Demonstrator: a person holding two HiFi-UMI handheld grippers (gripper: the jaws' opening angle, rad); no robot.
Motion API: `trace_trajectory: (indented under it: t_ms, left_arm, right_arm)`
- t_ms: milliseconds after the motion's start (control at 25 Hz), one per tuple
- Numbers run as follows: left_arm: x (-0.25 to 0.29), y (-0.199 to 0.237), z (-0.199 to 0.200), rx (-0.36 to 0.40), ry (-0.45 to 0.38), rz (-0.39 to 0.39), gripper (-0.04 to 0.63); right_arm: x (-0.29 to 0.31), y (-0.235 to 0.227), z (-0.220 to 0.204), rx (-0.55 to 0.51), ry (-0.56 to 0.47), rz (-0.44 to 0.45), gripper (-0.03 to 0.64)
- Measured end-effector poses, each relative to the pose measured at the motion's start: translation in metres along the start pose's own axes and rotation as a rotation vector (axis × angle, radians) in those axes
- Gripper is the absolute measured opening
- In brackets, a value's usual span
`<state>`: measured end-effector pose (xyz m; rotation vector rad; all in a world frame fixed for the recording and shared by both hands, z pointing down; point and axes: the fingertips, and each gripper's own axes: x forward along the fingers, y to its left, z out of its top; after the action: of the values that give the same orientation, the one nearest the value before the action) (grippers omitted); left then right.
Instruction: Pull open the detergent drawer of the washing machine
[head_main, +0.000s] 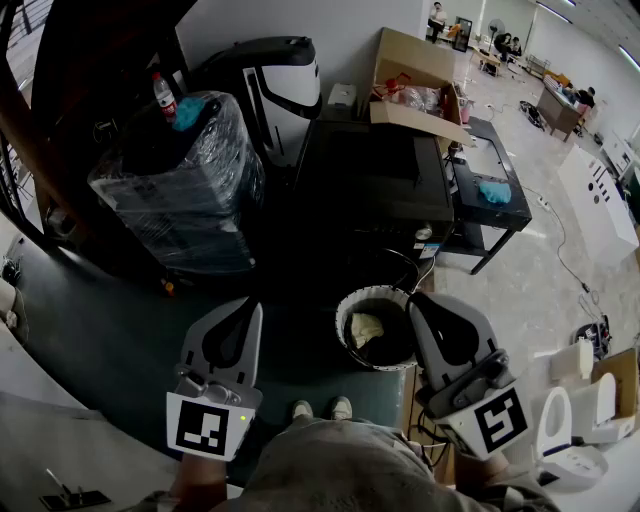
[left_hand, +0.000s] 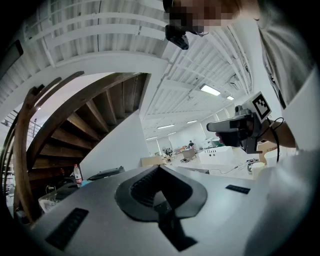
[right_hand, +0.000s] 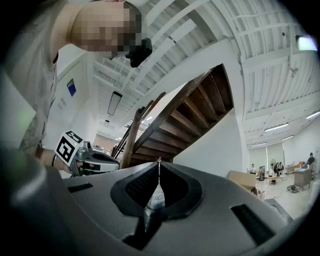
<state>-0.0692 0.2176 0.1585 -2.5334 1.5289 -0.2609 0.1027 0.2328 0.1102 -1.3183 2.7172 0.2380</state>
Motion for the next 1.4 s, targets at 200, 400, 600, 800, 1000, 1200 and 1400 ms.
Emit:
trace_trajectory:
  t_ms: [200, 400, 600, 800, 1000, 1200, 1400]
  left_arm:
    - [0.004, -0.004, 0.001, -0.006, 0.003, 0.0, 0.017]
    - [0.008, -0.009, 0.001, -0.005, 0.0, 0.002, 0.017]
    - [0.011, -0.017, -0.001, -0.015, 0.01, -0.003, 0.017]
    - [0.009, -0.015, 0.012, -0.014, -0.05, 0.033, 0.095]
    - [0.014, -0.009, 0.015, 0.023, -0.08, 0.049, 0.4]
    - [0.016, -0.002, 0.01, -0.013, -0.086, 0.071, 0.413]
    - [0.028, 0.005, 0.002, -0.031, -0.081, 0.054, 0.414]
  right_arm:
    - [-0.007, -0.007, -0.01, -0.014, 0.022, 0.017, 0.034]
    - [-0.011, -0.014, -0.018, -0.019, 0.038, 0.02, 0.034]
    - [-0.014, -0.016, -0.021, -0.018, 0.044, 0.032, 0.034]
    - [-0.014, -0.019, -0.018, 0.013, 0.029, 0.018, 0.034]
    - [-0.012, -0.015, -0.022, 0.031, 0.035, 0.03, 0.034]
    - [-0.009, -0.018, -0.029, 0.018, 0.053, 0.035, 0.034]
    - [0.005, -0.024, -0.035, 0.024, 0.057, 0.024, 0.034]
